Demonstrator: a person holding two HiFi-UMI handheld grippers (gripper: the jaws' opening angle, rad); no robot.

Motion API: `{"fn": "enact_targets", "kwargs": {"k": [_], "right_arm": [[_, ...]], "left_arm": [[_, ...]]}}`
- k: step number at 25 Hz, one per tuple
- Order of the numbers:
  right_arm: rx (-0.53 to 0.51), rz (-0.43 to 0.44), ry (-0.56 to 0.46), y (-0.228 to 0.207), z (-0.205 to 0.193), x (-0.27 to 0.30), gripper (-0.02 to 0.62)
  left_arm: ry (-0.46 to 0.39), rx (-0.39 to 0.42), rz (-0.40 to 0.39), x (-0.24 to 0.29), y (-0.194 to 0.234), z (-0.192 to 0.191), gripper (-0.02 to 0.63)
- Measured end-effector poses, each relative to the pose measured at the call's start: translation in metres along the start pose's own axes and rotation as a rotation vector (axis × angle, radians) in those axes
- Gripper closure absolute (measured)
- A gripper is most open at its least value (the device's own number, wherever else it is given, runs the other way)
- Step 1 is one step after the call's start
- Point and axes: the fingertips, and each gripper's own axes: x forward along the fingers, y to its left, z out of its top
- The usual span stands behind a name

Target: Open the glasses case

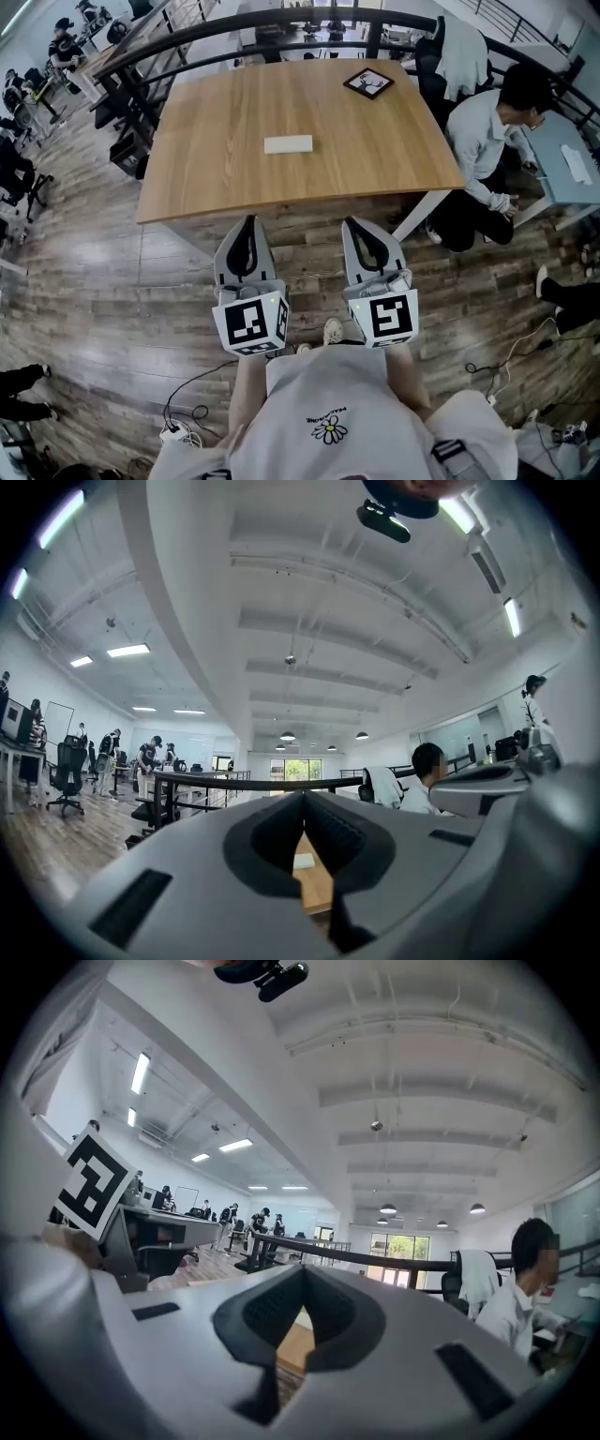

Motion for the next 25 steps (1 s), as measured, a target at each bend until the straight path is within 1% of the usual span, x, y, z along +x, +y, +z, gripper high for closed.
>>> {"fn": "enact_targets", "kwargs": {"k": [9, 13, 19, 22, 25], "right_arm": [[0.016, -0.003, 0.023, -0.024, -0.017, 0.013, 0.588], [0.006, -0.005, 0.040, -0.036, -0.025, 0.022, 0.588], [0.041, 0.032, 0.048, -0.044, -0.035, 0.025, 0.588], [0.029, 0.049, 0.053, -0.051, -0.040, 0.031, 0.588], [0.027, 0.055, 0.068, -0.051, -0.048, 0.040, 0.588]], "left_arm": [[0.020, 0.010, 0.010, 0.023, -0.009, -0.010, 0.589], [0.023, 0.005, 0.021, 0.035, -0.012, -0.013, 0.589], [0.032, -0.017, 0.058, 0.043, -0.013, -0.019, 0.589], [0.022, -0.020, 0.077, 0.051, -0.012, -0.018, 0.589], [0.030, -0.023, 0.088, 0.059, -0.006, -0.025, 0.589]]}}
